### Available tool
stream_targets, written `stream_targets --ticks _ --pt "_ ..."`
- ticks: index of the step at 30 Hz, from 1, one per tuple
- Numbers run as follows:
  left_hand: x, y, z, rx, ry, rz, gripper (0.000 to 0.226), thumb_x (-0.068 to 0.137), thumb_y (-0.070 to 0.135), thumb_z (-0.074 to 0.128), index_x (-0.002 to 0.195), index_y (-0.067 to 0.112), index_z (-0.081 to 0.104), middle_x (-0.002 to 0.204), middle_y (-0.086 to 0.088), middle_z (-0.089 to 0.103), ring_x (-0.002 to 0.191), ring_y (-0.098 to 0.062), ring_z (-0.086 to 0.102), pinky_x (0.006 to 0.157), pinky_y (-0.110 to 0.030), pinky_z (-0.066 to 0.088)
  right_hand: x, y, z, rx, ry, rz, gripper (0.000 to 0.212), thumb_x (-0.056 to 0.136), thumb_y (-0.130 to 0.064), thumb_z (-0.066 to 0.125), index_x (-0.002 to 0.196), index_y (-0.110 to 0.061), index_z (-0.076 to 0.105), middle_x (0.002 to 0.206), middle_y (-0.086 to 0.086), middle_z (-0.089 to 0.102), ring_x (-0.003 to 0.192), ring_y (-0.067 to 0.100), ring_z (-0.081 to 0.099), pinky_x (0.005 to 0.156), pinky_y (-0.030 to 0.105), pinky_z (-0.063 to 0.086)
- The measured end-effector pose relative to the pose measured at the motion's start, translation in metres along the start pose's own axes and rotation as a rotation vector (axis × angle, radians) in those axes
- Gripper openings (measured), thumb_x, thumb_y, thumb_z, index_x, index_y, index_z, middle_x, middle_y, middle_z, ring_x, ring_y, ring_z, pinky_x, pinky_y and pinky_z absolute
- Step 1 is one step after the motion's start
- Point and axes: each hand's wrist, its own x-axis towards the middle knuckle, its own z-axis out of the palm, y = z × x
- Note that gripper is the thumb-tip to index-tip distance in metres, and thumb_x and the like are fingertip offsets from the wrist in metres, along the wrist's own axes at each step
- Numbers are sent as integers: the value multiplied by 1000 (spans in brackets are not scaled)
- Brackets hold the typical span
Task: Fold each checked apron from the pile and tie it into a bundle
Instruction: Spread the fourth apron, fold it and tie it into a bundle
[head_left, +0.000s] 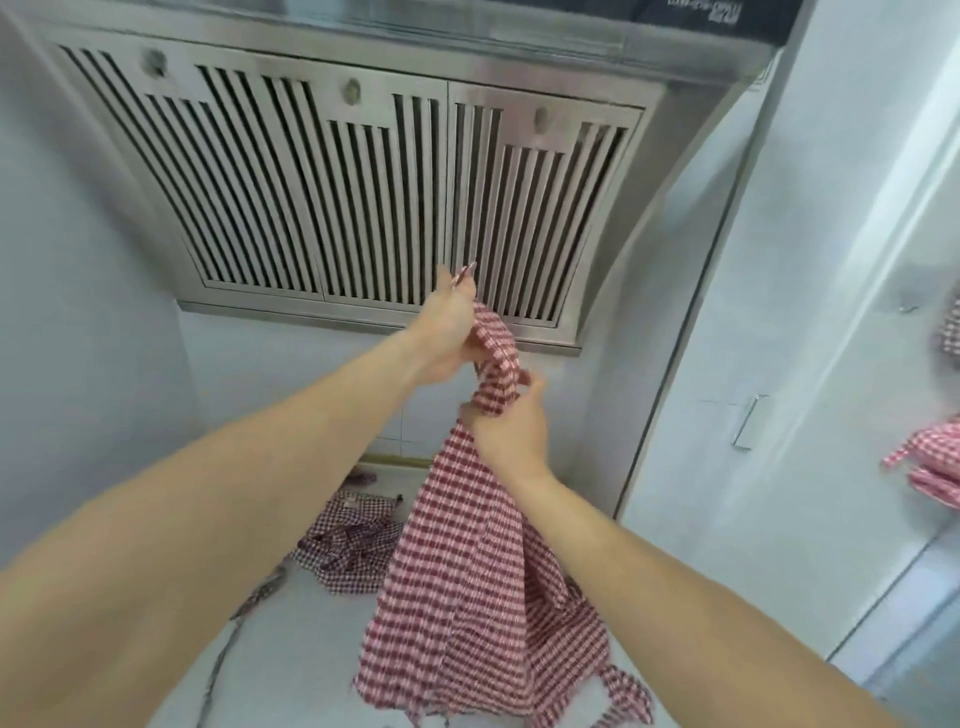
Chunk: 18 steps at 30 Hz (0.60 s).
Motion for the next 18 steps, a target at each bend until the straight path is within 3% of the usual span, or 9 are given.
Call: stream_targets --ticks 2,5,7,9,11,13,14,16,18 --pt "4 2 1 -92 -2 52 36 108 26 36 142 17 42 104 -7 60 71 -15 55 67 -32 51 5 16 -6 -57 -73 121 22 82 -7 70 101 -4 60 91 5 66 83 27 67 66 35 55" --pt "14 11 -8 -65 119 109 23 108 24 38 108 6 53 72 0 50 55 -9 45 59 -25 43 7 38 -34 -46 -279 379 13 84 -9 71 97 -8 69 96 10 73 86 26 71 73 34 60" --pt "21 20 -20 -46 218 148 28 107 24 40 125 7 52 64 2 46 50 -7 44 54 -23 42 14 47 -59 -134 -435 481 15 87 -19 72 102 -15 69 100 3 74 91 20 70 74 28 58" --pt "21 28 -32 -22 204 145 32 107 23 39 133 4 44 67 1 46 54 -8 48 60 -26 51 26 53 -85 -189 -507 557 29 88 -32 74 110 -13 68 111 3 73 99 19 69 79 29 57" --pt "21 35 -45 90 180 129 18 107 17 39 122 7 39 82 -5 49 70 -15 57 71 -32 59 38 49 -110 -184 -469 582 42 87 -40 73 115 -10 63 116 6 71 103 20 67 79 29 54" --pt "25 39 -66 154 92 88 27 101 10 49 125 3 38 96 -13 55 88 -21 63 76 -33 60 53 42 -139 -197 -365 537 53 82 -44 75 115 -4 64 110 9 73 101 25 69 87 35 55" --pt "26 40 -78 209 1 76 41 94 8 59 127 -2 37 102 -15 57 94 -21 64 79 -30 59 60 36 -151 -211 -272 470 54 78 -46 78 107 -2 67 101 10 75 95 25 71 88 34 55" --pt "19 40 -94 515 -160 54 76 82 7 73 138 -7 23 112 -16 58 101 -20 63 86 -25 54 73 25 -169 -288 -12 259 39 77 -43 81 75 -6 69 67 4 69 68 21 67 69 26 55" --pt "14 35 -99 856 -105 96 94 82 12 79 146 2 12 123 -11 55 112 -20 58 98 -27 46 82 12 -181 -361 214 -3 46 84 -36 77 53 -14 51 48 -2 46 51 14 43 56 27 39"
